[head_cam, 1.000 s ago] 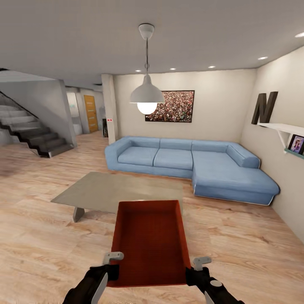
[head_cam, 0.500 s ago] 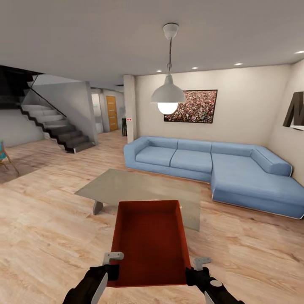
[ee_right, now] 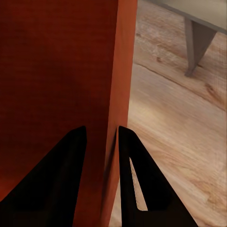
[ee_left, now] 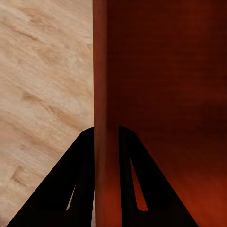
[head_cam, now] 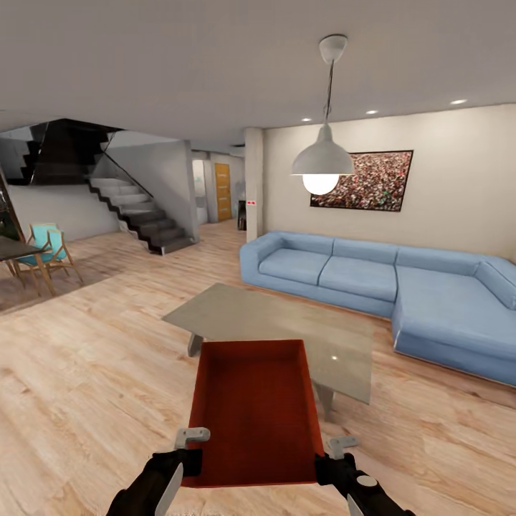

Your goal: Move the two storage containers from the living room to the garage. In the garage, place one container on the floor and stack the other container on top of it (either order is fine).

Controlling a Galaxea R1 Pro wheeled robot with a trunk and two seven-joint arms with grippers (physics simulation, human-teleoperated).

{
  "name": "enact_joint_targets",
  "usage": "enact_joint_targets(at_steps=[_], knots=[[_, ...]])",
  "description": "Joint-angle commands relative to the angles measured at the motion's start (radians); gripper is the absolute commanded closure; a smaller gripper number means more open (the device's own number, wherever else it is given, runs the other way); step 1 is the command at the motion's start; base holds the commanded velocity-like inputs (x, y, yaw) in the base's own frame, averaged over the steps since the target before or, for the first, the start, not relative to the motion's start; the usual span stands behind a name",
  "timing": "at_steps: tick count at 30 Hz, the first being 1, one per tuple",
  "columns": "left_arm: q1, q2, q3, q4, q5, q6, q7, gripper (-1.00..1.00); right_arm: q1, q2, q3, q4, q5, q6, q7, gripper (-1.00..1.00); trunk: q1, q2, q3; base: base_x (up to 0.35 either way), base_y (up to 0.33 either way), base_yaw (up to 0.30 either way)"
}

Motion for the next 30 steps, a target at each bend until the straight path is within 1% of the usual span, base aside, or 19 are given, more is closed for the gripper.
enact_joint_targets(at_steps=[1, 30], knots=[[-0.001, -0.005, 0.005, -0.004, -0.007, 0.002, 0.005, 1.0, 0.0, 0.01, 0.015, 0.004, -0.009, 0.0, 0.002, 1.0, 0.0, -0.001, 0.0, 0.0, 0.0, 0.294], [-0.001, -0.005, 0.005, -0.004, -0.007, 0.002, 0.005, 1.0, 0.0, 0.01, 0.015, 0.004, -0.009, 0.0, 0.002, 1.0, 0.0, -0.001, 0.0, 0.0, 0.0, 0.294]])
